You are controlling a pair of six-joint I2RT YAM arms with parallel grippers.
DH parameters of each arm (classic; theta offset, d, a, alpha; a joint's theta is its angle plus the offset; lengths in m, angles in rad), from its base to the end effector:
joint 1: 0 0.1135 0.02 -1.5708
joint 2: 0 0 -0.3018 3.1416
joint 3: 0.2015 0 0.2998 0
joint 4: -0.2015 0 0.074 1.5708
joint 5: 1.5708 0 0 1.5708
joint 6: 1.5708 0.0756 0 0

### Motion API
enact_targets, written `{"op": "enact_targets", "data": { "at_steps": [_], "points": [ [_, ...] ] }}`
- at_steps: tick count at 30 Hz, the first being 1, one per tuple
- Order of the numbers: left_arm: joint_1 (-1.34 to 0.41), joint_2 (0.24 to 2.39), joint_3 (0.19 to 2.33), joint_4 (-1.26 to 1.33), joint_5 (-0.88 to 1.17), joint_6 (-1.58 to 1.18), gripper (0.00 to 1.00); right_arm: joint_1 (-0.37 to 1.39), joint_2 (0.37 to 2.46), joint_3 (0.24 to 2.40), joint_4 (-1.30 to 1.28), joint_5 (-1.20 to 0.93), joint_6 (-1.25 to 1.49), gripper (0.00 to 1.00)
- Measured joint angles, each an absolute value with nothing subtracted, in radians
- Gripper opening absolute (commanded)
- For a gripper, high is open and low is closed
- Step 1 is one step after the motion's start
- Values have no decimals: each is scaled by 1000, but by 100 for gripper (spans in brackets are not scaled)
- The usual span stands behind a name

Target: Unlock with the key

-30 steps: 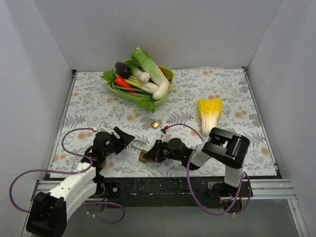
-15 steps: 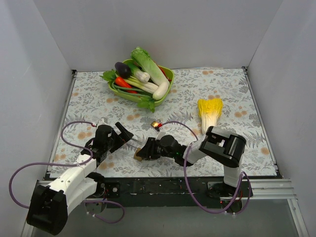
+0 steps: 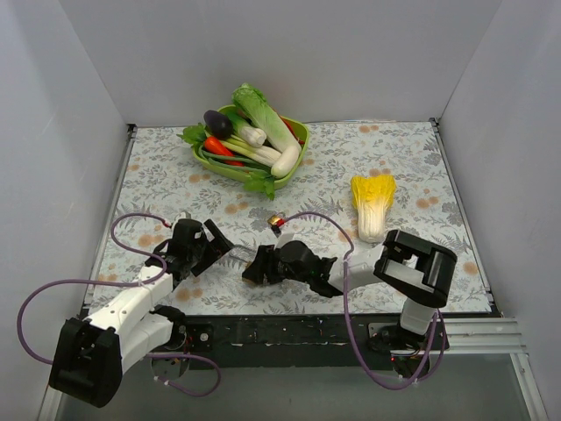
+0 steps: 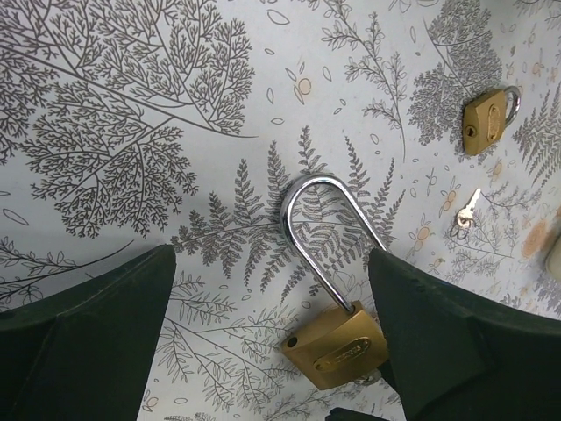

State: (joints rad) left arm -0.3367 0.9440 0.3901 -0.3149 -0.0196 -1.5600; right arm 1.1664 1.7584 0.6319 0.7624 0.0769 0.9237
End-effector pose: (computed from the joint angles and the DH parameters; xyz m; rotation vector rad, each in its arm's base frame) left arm 0.2090 -0.0716 0.1402 -1.5085 2.1344 -0.7626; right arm 0.1613 0.3620 0.1174 -0.2057 2.1623 1.2522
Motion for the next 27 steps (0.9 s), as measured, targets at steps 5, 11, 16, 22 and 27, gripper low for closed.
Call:
{"op": "enact_targets", "data": {
  "at_steps": [5,11,16,22,27],
  "points": [
    [-337,961,393,-347,-20,-1568,92,1196,1715,690,614,153,833,70],
    [-351,974,424,-382,-20,-1578,94,1218,1657,723,474,257,739,72],
    [-375,977,444,-409,-31,-1596,86,1219,1593,724,381,350,671,73],
    [-427,1041,461,-426,-52,-1615,72,1219,1477,686,366,417,618,72],
    [-479,1134,511,-439,-83,-1628,61,1219,1380,623,373,446,596,72]
  ]
}}
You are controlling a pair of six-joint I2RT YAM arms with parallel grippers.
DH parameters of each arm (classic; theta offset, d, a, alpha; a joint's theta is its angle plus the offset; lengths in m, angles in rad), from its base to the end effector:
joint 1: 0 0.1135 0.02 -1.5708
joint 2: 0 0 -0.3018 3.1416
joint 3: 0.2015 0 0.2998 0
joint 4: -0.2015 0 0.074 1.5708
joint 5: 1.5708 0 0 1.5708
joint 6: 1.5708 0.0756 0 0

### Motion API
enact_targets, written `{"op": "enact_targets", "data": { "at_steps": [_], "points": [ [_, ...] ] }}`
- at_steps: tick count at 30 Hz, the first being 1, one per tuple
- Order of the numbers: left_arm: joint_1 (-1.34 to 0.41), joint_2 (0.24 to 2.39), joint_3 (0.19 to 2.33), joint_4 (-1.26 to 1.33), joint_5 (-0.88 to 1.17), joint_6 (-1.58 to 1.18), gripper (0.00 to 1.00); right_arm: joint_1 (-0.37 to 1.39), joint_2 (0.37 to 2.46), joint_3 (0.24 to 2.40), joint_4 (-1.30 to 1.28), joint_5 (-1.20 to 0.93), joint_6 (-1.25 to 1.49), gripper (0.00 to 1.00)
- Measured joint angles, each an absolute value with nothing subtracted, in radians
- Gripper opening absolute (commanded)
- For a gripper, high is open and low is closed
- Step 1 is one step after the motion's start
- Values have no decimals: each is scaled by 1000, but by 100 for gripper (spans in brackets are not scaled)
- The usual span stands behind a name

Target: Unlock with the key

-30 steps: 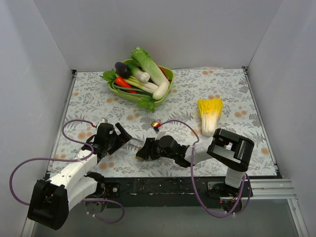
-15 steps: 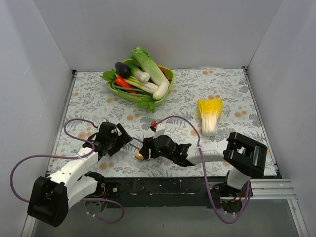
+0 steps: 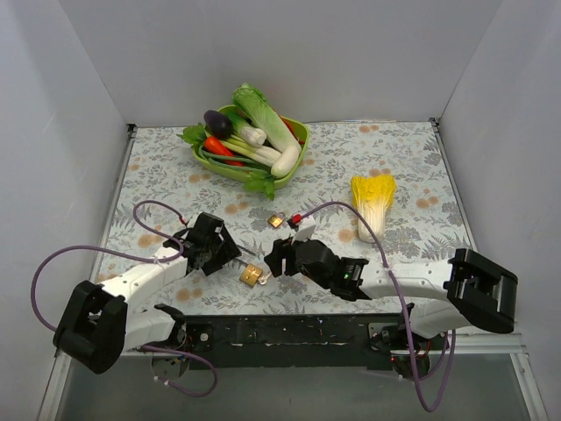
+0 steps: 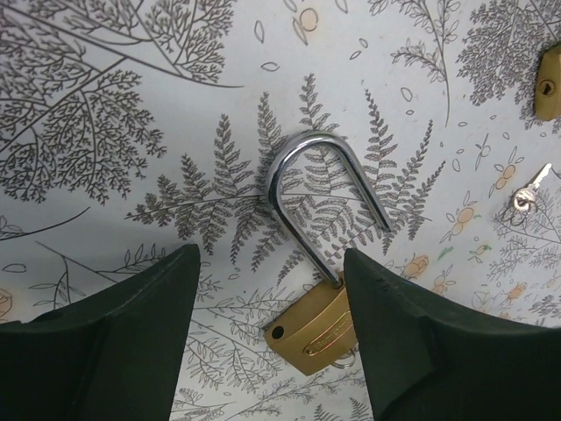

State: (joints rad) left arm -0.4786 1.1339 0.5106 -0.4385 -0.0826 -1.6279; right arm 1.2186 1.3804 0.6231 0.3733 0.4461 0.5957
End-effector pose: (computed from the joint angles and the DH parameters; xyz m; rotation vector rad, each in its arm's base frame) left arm 0.2147 -0.1043 0.1338 -1.5272 2.3038 -0.5683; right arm 0.1511 0.3167 0.1984 -0.3171 1.9698 0.7723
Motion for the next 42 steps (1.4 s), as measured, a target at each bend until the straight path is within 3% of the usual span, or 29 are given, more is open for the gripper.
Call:
{"op": "enact_targets", "data": {
  "at_steps": [10,18,28,42],
  "points": [
    [-503,1298,613,-441,-128,-1621,45,1219,1251,516,401,477,586,72],
    [-506,1358,654,-454,-166,-1596,24,1219,1209,464,426,488,587,72],
    [-506,1470,751,-471,-202,-1487,9,1219,1166,435,431,496,587,72],
    [-492,1641,937,-520,-153,-1215,0,1219,1042,395,429,534,589,73]
  ]
}}
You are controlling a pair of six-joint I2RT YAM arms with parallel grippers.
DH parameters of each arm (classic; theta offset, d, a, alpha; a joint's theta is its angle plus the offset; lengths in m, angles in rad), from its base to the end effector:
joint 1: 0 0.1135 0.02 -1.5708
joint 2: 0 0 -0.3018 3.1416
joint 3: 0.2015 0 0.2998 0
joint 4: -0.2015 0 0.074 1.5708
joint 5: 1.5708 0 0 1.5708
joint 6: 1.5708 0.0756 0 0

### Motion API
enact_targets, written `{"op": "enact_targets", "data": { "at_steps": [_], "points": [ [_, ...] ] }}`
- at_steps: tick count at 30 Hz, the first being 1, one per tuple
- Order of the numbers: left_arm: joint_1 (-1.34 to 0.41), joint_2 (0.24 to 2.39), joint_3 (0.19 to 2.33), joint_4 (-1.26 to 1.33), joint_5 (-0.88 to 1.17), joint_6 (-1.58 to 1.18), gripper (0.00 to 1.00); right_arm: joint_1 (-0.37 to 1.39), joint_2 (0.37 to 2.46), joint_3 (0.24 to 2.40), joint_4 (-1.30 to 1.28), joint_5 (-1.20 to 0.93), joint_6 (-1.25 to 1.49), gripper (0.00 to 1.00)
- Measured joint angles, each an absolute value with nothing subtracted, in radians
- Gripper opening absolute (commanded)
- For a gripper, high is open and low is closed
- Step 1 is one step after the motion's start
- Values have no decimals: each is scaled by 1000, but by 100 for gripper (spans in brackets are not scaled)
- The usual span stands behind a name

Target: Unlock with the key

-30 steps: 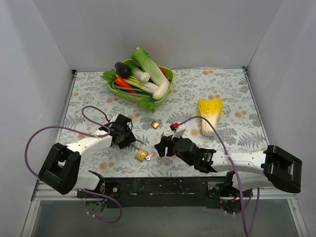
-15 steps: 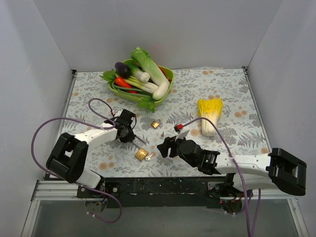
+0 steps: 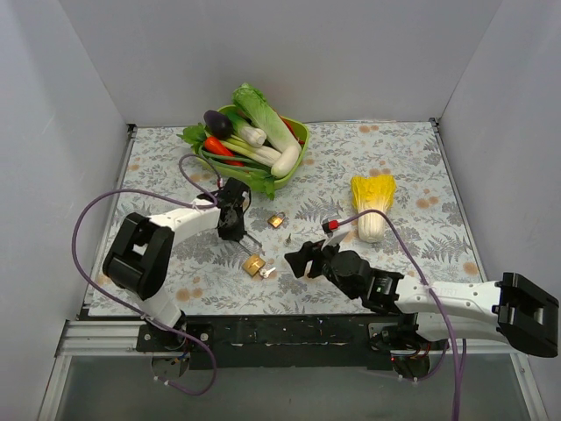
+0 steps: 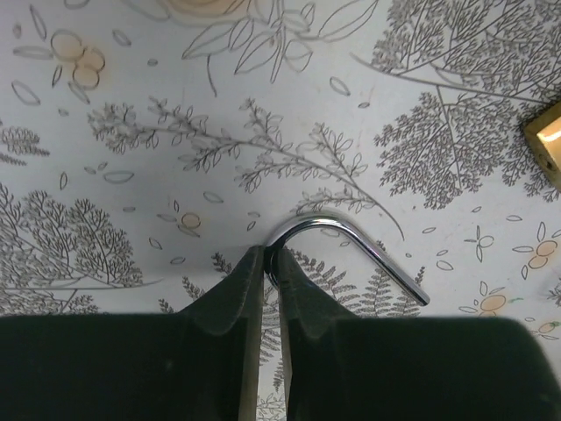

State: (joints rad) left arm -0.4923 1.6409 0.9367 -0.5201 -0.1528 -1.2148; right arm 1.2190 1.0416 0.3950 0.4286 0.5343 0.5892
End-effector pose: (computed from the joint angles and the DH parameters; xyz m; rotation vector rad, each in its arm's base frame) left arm 0.3177 -0.1573 0.1302 -1.0215 2.5978 -0.2277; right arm 0.1306 0.2440 0.2149 -0.1806 1.8255 0.8270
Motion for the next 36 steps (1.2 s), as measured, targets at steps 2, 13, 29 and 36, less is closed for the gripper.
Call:
{"op": "enact_targets", "data": {
  "at_steps": [2,13,29,36],
  "points": [
    [-493,1683,989,-552,-154,-1162,0,1219,1029,384,426,542,589,73],
    [-492,1752,1058,-525,-261,-883,0,1219,1007,362,415,562,588,73],
    [-481,1763,1011,-328,-332,-542,0,1219,950,343,375,578,591,73],
    [-479,1775,1017,-305,-358,-530,51,1219,949,343,354,583,596,73]
  ]
}}
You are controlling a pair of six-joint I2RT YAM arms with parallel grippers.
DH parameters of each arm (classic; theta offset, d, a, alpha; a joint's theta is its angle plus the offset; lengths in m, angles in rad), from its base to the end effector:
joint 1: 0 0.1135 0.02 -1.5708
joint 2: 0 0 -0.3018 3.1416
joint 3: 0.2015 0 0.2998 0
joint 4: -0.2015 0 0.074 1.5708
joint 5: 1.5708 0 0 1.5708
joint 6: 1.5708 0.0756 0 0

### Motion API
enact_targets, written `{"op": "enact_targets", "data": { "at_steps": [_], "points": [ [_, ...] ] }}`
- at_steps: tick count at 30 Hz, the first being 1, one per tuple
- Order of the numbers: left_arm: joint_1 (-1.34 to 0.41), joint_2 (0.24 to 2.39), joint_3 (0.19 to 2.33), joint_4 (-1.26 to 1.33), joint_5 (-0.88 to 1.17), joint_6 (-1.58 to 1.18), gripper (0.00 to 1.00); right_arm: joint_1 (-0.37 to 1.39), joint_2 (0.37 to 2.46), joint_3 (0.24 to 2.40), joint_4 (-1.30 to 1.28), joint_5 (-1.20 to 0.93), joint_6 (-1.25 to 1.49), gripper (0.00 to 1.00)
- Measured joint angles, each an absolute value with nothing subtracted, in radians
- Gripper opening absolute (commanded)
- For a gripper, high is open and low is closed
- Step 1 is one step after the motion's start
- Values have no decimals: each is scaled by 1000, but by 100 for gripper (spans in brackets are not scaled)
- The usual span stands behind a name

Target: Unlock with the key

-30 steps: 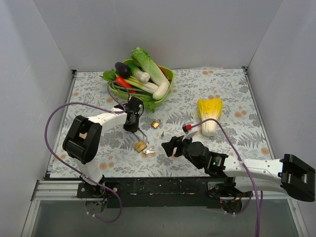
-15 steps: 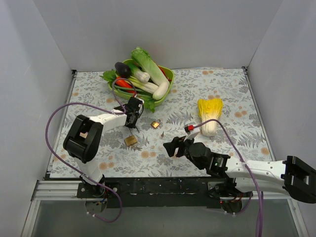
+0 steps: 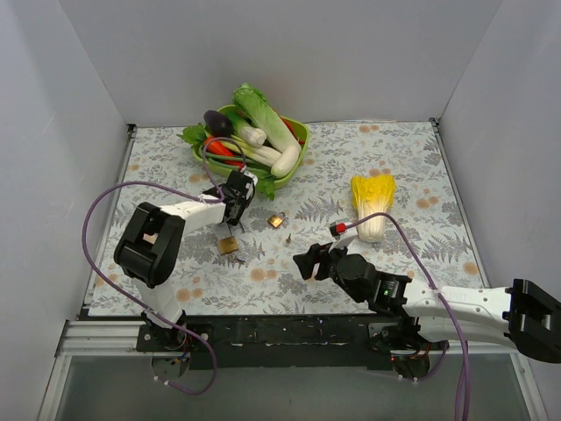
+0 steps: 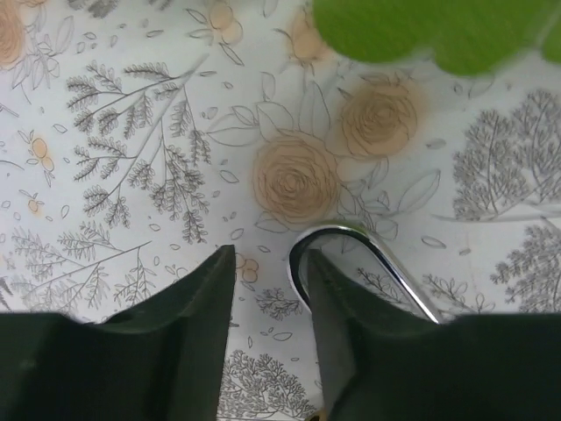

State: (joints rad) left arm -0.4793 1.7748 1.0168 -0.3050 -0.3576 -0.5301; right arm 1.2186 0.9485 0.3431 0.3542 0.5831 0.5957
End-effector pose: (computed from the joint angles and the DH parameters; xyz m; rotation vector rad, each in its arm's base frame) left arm 0.3726 -0.1638 0.1241 -0.1828 2.5251 0.0827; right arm 0.1262 0.2227 0.2068 -0.1525 1.8403 0.7666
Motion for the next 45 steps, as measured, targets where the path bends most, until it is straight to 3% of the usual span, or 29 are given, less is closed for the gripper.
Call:
{"op": "enact_targets", "data": {
  "at_steps": [2,8,15,23,34,45],
  "points": [
    [-478,1773,1027,-306,-382,-540,69,1219,949,343,346,589,596,73],
    [-467,1738,1039,-327,-365,-598,98,1219,950,352,300,609,567,72],
    [-467,1477,992,-331,-263,-672,98,1219,1043,488,183,630,463,70],
    [-467,1187,899,-220,-191,-780,98,1219,1348,813,39,625,345,65],
    [-420,1220,890,-247,-270,-906,98,1219,1755,1146,-215,666,307,56],
    [-397,1215,890,-262,-249,-944,98,1177,1868,1190,-300,680,315,48]
  ]
}}
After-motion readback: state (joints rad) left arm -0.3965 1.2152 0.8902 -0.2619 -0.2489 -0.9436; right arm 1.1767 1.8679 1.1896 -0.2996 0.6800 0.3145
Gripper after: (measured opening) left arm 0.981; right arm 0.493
